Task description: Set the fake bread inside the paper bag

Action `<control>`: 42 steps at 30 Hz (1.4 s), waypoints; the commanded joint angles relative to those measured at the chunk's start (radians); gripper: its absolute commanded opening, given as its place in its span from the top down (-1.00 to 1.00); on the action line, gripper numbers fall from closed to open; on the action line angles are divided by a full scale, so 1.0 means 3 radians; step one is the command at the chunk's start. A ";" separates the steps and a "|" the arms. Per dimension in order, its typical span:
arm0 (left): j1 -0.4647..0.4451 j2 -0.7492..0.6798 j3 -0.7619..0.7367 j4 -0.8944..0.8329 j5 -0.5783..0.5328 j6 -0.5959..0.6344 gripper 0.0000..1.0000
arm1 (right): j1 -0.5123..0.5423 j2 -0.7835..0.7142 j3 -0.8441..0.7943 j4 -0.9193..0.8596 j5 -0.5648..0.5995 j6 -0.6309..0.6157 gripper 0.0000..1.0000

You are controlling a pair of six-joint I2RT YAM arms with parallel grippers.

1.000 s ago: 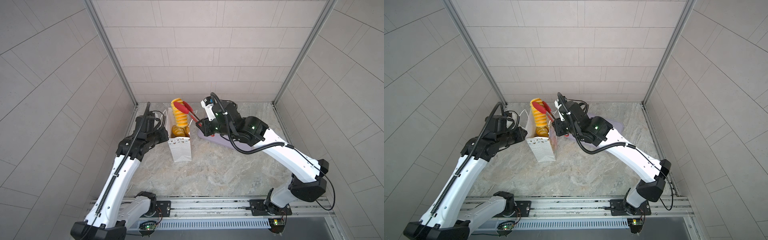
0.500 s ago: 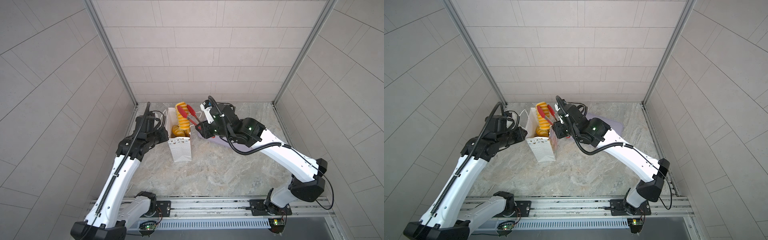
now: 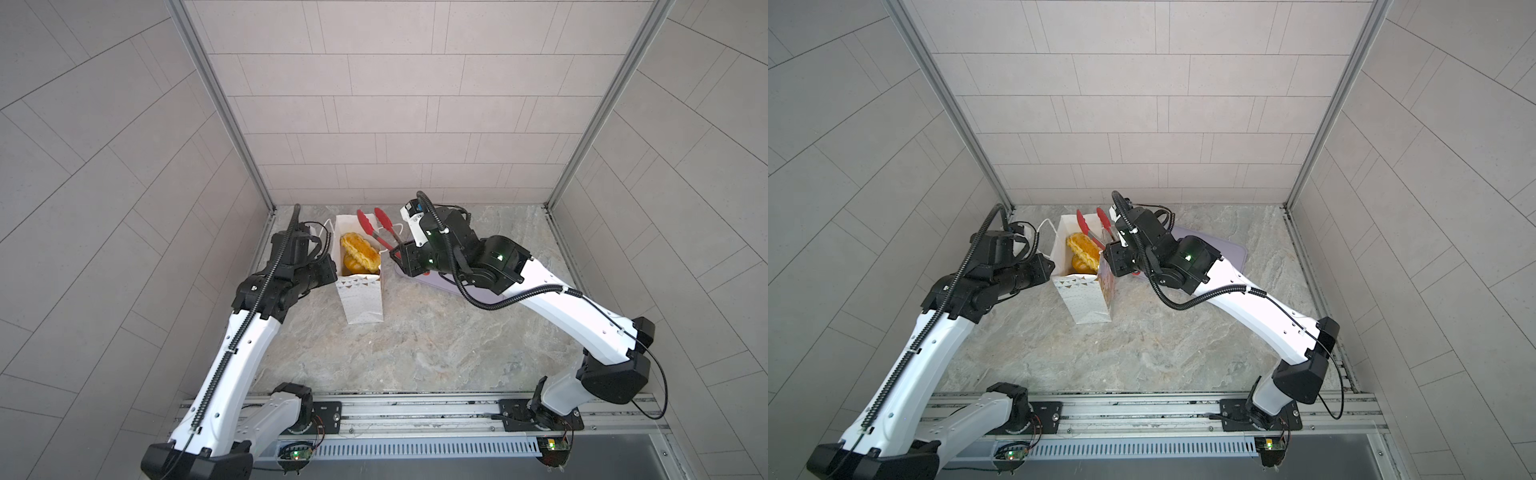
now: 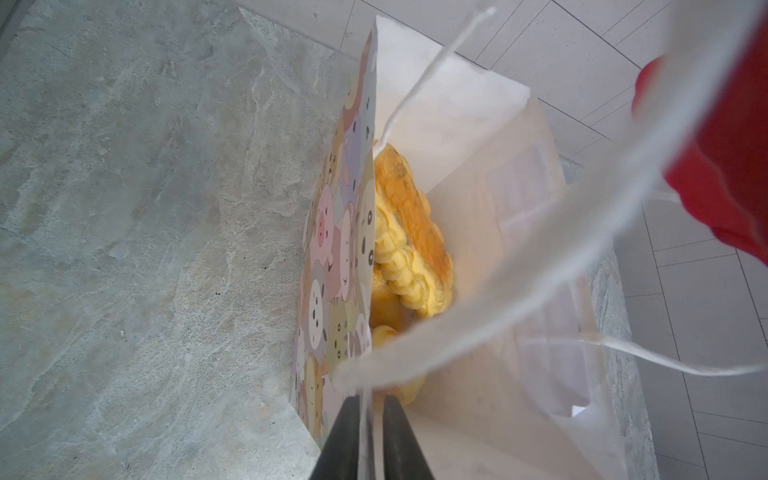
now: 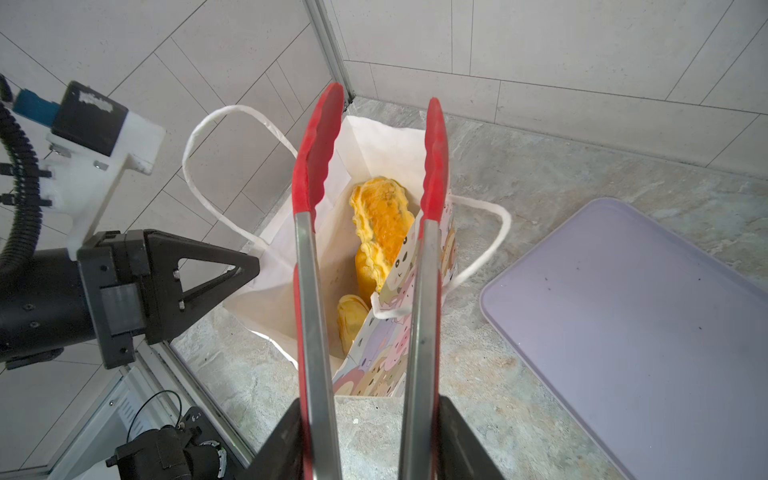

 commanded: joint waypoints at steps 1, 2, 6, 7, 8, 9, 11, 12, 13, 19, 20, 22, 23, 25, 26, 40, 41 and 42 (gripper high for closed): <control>-0.0008 -0.0045 0.0140 -0.0130 -0.0073 0.0087 0.66 | 0.0027 -0.0082 0.0137 0.0094 0.0101 -0.0067 0.09; -0.0007 -0.0035 0.0179 -0.0147 -0.0075 0.0093 0.66 | 0.0025 -0.0086 0.0151 0.0081 0.0109 -0.0079 0.10; -0.0008 -0.0035 0.0363 -0.0234 -0.0100 0.0133 0.60 | 0.0015 -0.0122 0.0220 0.0045 0.0172 -0.0142 0.12; -0.0010 -0.0036 0.0414 -0.0255 -0.0105 0.0138 0.58 | 0.0009 -0.0133 0.0232 0.0030 0.0183 -0.0158 0.12; -0.0010 -0.0038 0.0469 -0.0284 -0.0114 0.0148 0.53 | -0.0003 -0.0156 0.0235 0.0025 0.0189 -0.0167 0.12; -0.0007 -0.0030 0.0540 -0.0311 -0.0119 0.0166 0.50 | -0.0028 -0.0176 0.0235 0.0021 0.0189 -0.0175 0.12; -0.0007 -0.0029 0.0688 -0.0365 -0.0158 0.0194 0.43 | -0.0079 -0.0222 0.0226 0.0006 0.0185 -0.0186 0.13; -0.0007 -0.0021 0.0773 -0.0399 -0.0186 0.0218 0.38 | -0.0116 -0.0254 0.0213 0.0003 0.0188 -0.0194 0.13; -0.0008 -0.0015 0.0840 -0.0422 -0.0215 0.0234 0.32 | -0.0149 -0.0283 0.0197 -0.0008 0.0187 -0.0197 0.13; -0.0002 0.0091 0.1281 -0.0562 -0.0529 0.0427 -0.06 | -0.0514 -0.0571 -0.0012 -0.0041 0.0171 -0.0227 0.13; 0.0007 0.0118 0.1348 -0.0591 -0.0594 0.0456 -0.12 | -0.0608 -0.0642 -0.0069 -0.0047 0.0156 -0.0233 0.13; 0.0045 0.0153 0.1438 -0.0598 -0.0681 0.0501 -0.25 | -0.0804 -0.0777 -0.0231 -0.0056 0.0126 -0.0240 0.13; 0.0074 0.0168 0.1468 -0.0592 -0.0711 0.0516 -0.32 | -0.0929 -0.0862 -0.0327 -0.0058 0.0093 -0.0236 0.13; 0.0159 0.0209 0.1508 -0.0572 -0.0727 0.0523 -0.45 | -0.1195 -0.1003 -0.0541 -0.0059 0.0012 -0.0225 0.13; 0.0200 0.0232 0.1512 -0.0557 -0.0733 0.0507 -0.49 | -0.1345 -0.1083 -0.0657 -0.0064 -0.0012 -0.0230 0.13; 0.0864 0.0381 0.0658 0.0297 -0.0868 -0.0079 -0.88 | -0.3089 -0.1226 -0.2507 0.0576 0.0239 -0.0464 0.12; 0.0874 0.0401 0.0565 0.0404 -0.0908 -0.0126 -0.95 | -0.3184 -0.1163 -0.2584 0.0642 0.0251 -0.0465 0.12; 0.0887 0.0418 0.0480 0.0501 -0.0935 -0.0167 -0.99 | -0.3271 -0.1103 -0.2657 0.0714 0.0250 -0.0463 0.12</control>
